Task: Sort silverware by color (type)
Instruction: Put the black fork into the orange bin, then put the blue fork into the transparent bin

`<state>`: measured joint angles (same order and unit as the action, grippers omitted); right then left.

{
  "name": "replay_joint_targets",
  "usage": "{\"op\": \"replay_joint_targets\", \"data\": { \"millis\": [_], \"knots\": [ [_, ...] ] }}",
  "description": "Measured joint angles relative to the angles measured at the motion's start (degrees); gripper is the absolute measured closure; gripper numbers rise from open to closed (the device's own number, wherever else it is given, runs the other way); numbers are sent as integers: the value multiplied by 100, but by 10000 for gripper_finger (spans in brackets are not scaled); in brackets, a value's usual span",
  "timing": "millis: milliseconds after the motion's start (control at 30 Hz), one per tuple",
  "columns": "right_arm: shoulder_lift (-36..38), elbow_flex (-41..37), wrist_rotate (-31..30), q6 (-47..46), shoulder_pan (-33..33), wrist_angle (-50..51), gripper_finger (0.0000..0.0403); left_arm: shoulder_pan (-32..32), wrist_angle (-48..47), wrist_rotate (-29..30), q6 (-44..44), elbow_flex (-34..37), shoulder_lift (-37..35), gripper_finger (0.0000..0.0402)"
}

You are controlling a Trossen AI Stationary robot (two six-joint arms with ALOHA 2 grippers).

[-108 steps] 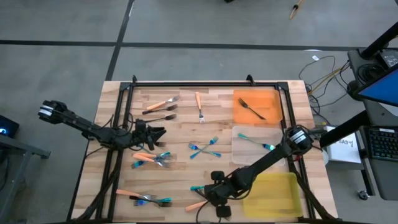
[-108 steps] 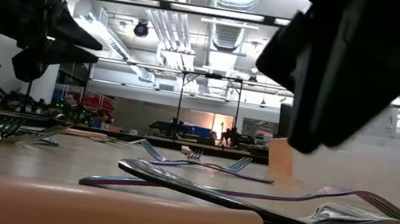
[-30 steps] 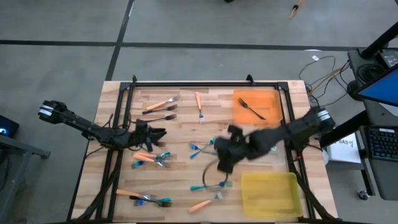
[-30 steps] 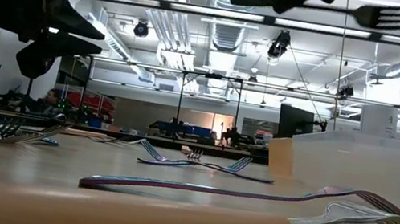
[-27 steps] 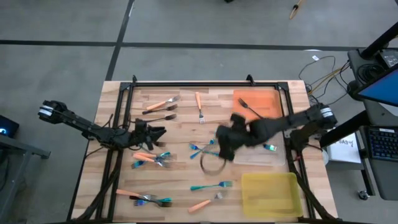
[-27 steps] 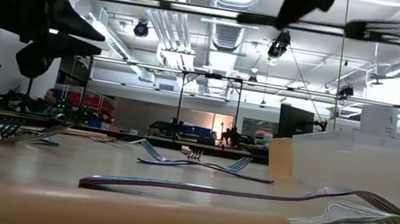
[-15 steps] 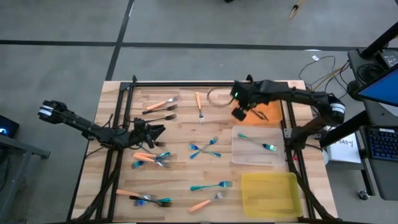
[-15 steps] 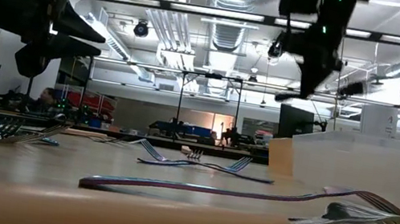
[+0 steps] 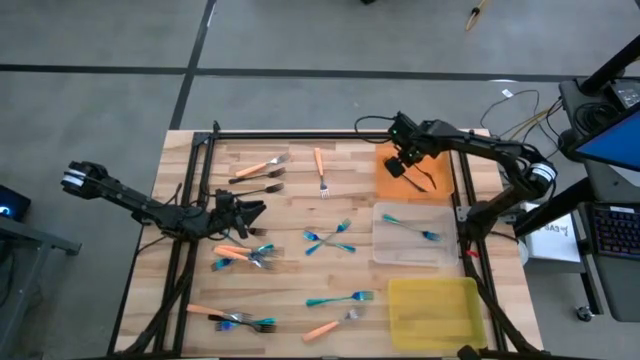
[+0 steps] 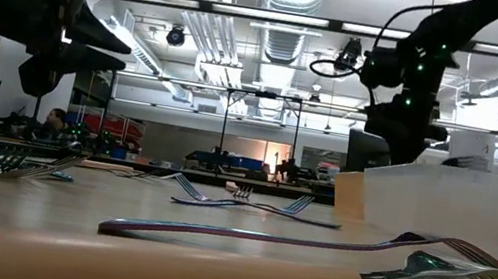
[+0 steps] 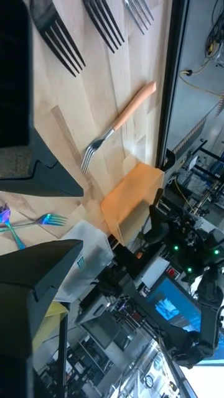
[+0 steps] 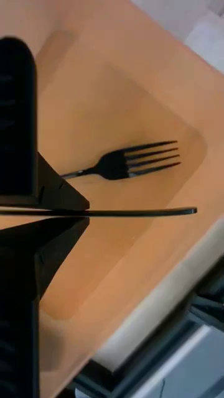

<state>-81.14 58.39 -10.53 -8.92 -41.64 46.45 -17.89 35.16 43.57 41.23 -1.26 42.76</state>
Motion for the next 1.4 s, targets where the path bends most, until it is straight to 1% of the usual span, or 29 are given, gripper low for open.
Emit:
{"op": "replay_joint_targets", "data": {
  "millis": [100,300,400,533,633,733,900,1033,1233,1400],
  "knots": [
    [2,-26,212,-3,1,-10,354,0,-2,0,0,0,44,299],
    [9,124,279,-181,6,58,307,0,2,-15,47,0,191,299],
    [26,354,591,-266,45,214,300,0,4,-17,169,0,312,299],
    [89,599,1028,-487,318,267,298,-4,4,-20,182,0,484,299],
    [103,700,1595,-687,767,189,298,-4,2,-21,243,0,587,299],
    [37,701,1720,-855,1457,39,298,-4,4,-22,304,0,660,299],
    [-61,699,1594,-1139,2663,-365,298,-4,203,-23,275,0,725,299],
    [-97,699,1206,-1445,3479,-831,298,-4,250,-26,151,0,732,299],
    [-453,699,1022,-1991,4266,-1153,298,-4,258,-26,134,0,743,299],
    [-1083,699,903,-2066,4597,-1602,298,0,258,-60,105,0,741,299]
  ]
}}
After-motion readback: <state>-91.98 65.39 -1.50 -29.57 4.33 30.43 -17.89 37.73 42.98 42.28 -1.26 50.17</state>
